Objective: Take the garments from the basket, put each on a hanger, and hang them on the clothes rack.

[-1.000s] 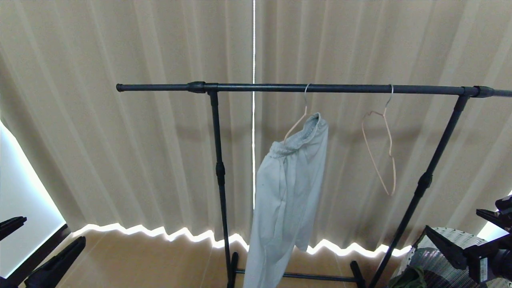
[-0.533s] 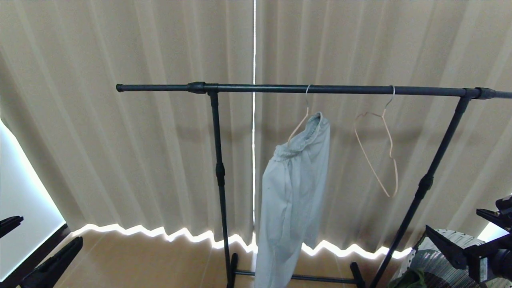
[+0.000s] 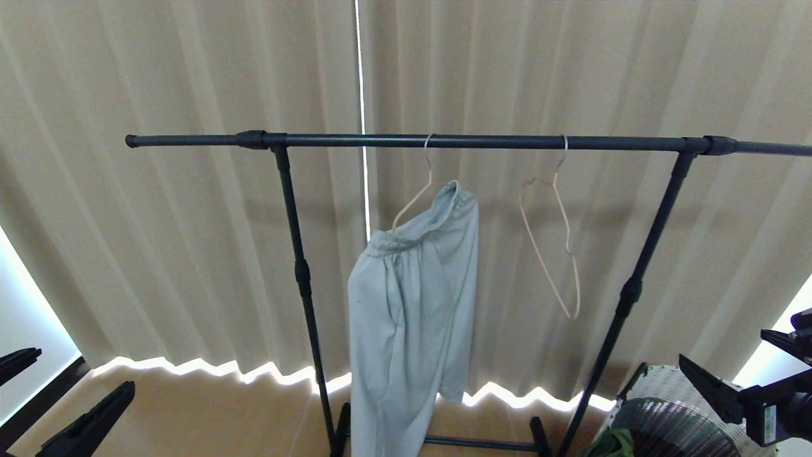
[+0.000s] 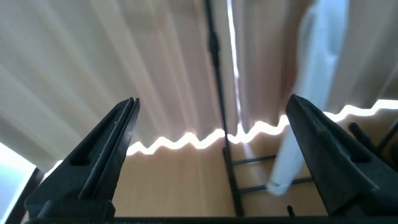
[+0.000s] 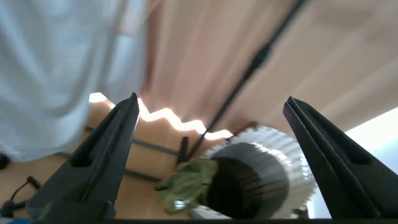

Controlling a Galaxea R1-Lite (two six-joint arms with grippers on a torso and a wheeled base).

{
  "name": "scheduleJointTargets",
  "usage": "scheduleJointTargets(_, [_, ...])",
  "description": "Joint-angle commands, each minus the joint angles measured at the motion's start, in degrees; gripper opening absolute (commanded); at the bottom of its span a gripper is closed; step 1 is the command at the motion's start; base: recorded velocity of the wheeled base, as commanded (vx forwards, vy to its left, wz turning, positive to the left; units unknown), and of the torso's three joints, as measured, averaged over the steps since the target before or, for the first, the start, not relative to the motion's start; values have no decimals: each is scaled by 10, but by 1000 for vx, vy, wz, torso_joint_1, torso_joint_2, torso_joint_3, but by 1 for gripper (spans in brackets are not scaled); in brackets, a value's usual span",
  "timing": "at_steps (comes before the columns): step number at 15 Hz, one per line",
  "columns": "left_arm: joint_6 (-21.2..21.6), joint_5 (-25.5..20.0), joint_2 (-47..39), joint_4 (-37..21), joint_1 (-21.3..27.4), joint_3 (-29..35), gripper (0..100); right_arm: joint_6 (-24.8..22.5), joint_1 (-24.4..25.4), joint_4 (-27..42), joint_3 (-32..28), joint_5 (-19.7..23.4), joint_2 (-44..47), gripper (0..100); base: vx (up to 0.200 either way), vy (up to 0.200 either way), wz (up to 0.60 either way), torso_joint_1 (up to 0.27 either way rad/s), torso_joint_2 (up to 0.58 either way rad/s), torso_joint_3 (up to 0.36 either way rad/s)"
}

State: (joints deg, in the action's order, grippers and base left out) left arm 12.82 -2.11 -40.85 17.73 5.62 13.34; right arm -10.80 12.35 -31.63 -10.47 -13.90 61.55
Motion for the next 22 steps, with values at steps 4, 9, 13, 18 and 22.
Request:
scheduleJointTargets(4, [0, 0, -9, 0, 0, -3, 100, -1, -10, -1, -1, 2, 3, 100, 0, -50, 0, 1, 1, 2])
scheduleJointTargets(9, [13, 3, -47, 1, -6, 6, 100, -12, -10, -1, 0, 4, 1, 100, 0, 0, 0, 0, 0, 0])
scheduleJointTargets(13, [14, 3, -49, 1, -5, 7, 100, -13, -9, 2, 1, 4, 4, 100, 0, 0, 0, 0, 0, 0])
scheduleJointTargets(18, [15, 2, -53, 1, -4, 6, 100, -19, -9, 1, 5, 4, 2, 100, 0, 0, 0, 0, 0, 0])
scheduleJointTargets(22, [15, 2, -53, 0, -3, 3, 100, -21, -9, 0, 6, 3, 3, 100, 0, 0, 0, 0, 0, 0])
